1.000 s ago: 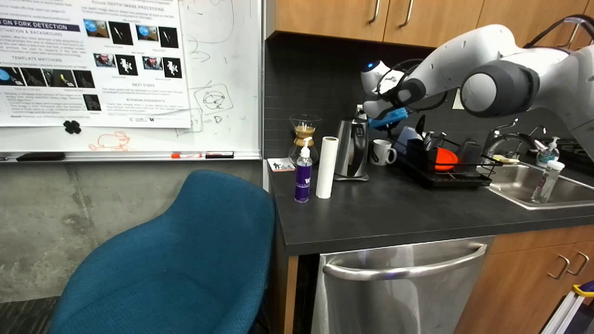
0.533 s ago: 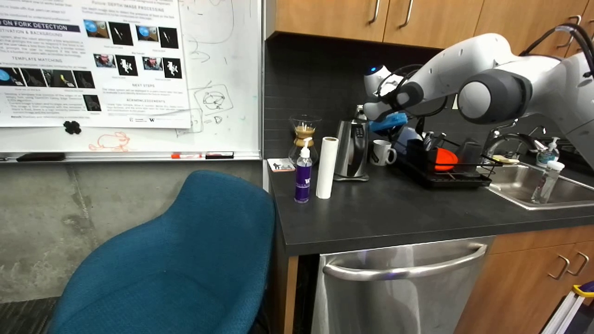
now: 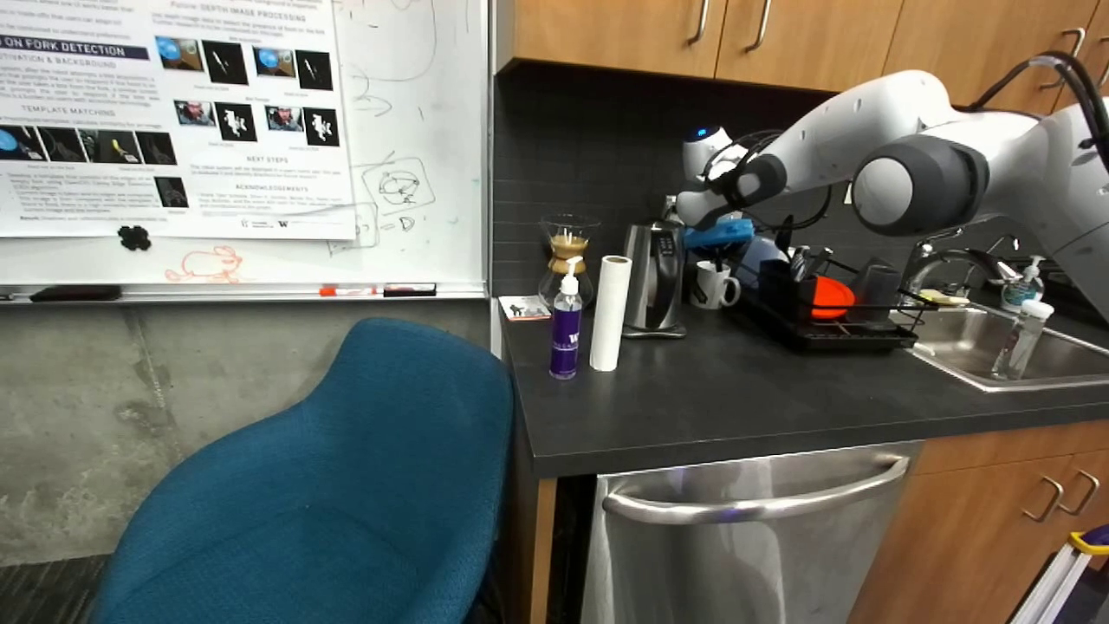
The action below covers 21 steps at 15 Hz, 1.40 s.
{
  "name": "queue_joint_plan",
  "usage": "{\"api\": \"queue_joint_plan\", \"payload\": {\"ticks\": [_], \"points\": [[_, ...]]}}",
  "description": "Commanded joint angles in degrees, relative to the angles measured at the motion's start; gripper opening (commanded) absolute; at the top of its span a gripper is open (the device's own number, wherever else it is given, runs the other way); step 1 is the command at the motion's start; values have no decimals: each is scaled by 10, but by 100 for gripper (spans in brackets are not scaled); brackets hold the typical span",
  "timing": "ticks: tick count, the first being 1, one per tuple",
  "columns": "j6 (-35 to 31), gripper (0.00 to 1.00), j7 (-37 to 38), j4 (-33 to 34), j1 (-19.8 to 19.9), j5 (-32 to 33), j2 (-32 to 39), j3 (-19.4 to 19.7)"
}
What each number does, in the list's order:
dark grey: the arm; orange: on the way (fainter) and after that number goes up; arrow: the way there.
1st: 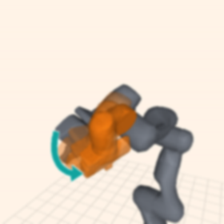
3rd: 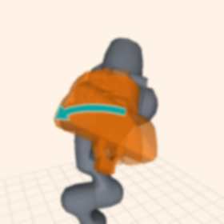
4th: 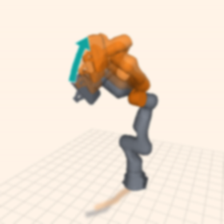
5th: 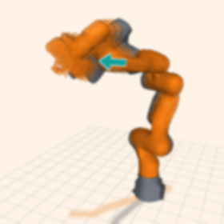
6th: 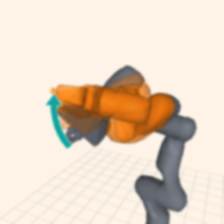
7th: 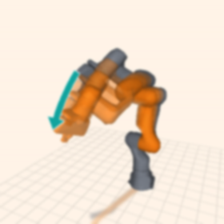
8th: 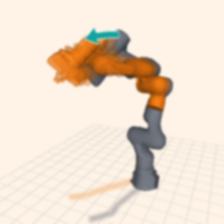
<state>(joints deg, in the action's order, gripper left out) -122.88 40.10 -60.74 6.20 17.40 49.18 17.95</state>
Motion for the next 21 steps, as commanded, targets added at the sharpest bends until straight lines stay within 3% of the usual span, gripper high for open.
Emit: {"api": "queue_joint_plan", "payload": {"ticks": [1, 11, 21], "points": [[-33, 0, 28, 20, -1, -11, 21, -2], [-98, 0, 59, 25, -9, 10, 39, 24], [-89, 0, 67, 39, -15, 11, 56, 41]]}}
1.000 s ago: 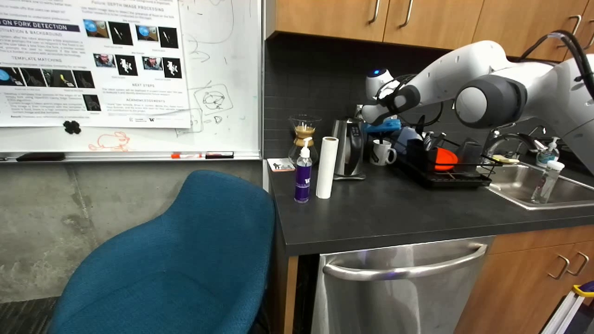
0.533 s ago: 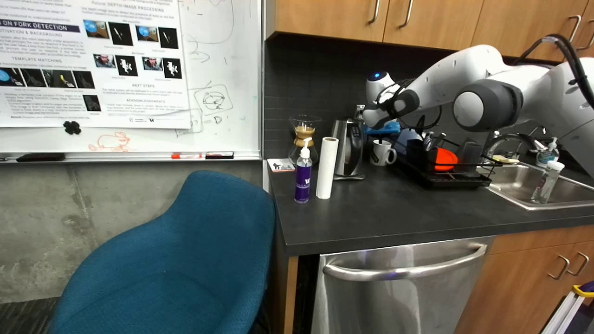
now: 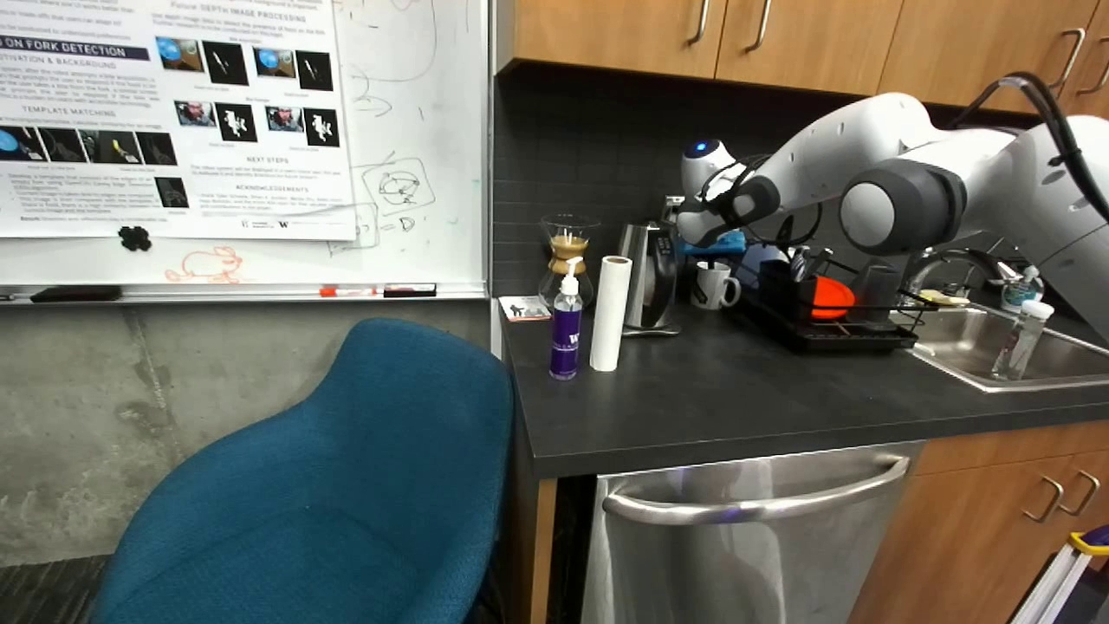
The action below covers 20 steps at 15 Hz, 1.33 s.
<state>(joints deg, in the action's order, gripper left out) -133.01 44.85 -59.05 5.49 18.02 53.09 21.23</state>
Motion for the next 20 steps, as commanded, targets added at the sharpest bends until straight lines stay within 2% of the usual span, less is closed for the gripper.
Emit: {"api": "queue_joint_plan", "payload": {"ticks": [1, 11, 20], "points": [[6, 0, 20, 23, -9, 8, 17, 12], [11, 0, 34, 42, -8, 6, 40, 25], [104, 0, -13, 53, 9, 2, 20, 20]]}}
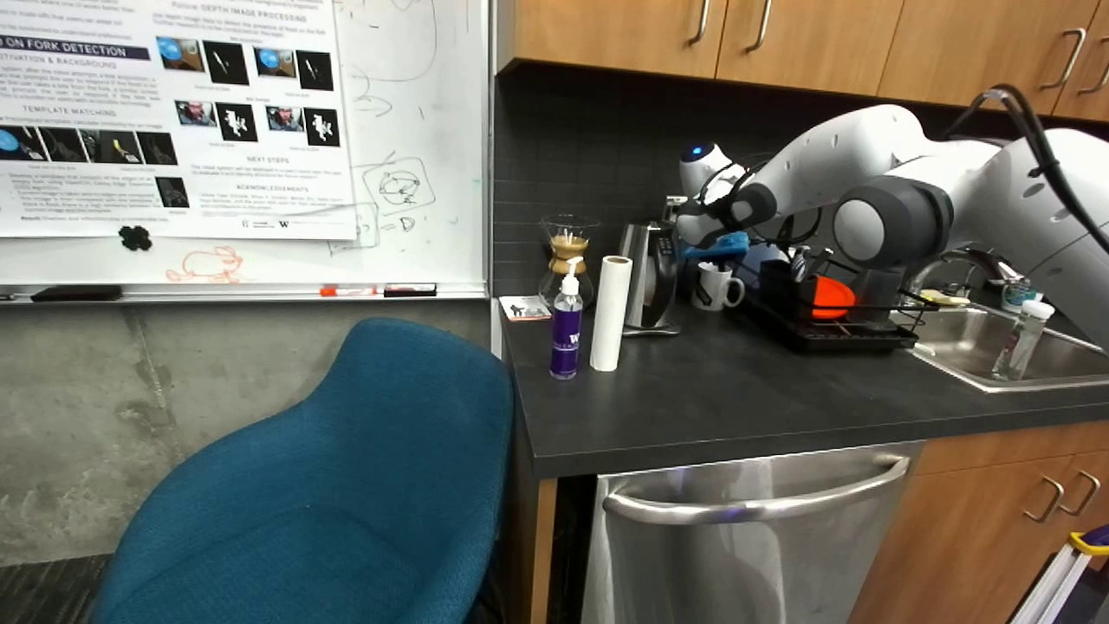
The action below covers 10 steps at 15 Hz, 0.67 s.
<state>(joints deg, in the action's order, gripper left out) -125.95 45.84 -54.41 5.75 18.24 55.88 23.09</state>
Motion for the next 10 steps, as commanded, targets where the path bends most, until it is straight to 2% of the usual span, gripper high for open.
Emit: {"api": "queue_joint_plan", "payload": {"ticks": [1, 10], "points": [[40, 0, -30, 6, 9, 0, -9, 0], [34, 0, -84, -18, 18, -23, -16, -25]]}}
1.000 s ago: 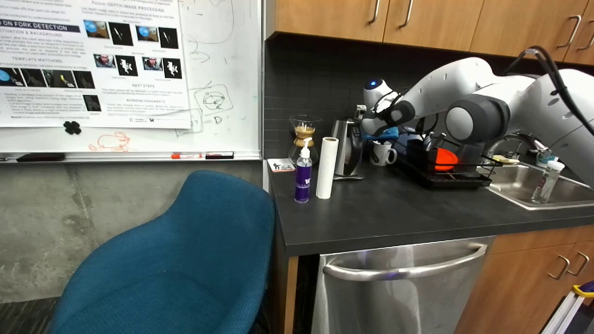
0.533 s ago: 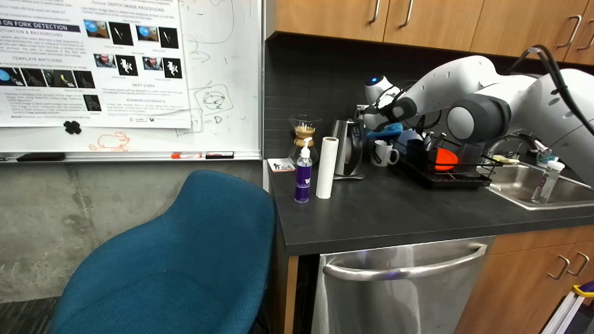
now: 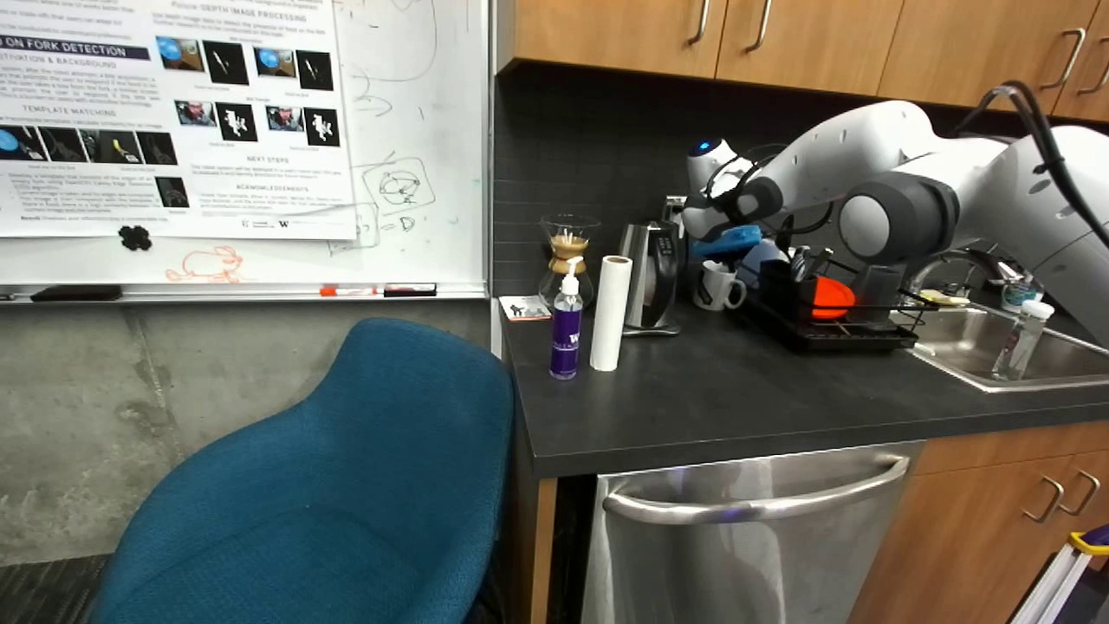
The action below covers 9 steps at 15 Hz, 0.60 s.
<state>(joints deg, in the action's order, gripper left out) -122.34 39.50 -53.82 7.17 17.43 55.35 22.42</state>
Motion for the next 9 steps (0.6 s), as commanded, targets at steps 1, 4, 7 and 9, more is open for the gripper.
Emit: {"api": "queue_joint_plan", "payload": {"ticks": [1, 4, 7, 9], "points": [[-8, 0, -19, -23, 2, -16, -10, -21], [-32, 0, -7, -20, -8, -10, -7, -23], [-54, 0, -3, -21, -17, -4, -2, -33], [-46, 0, -8, -26, -21, -5, -4, -36]]}}
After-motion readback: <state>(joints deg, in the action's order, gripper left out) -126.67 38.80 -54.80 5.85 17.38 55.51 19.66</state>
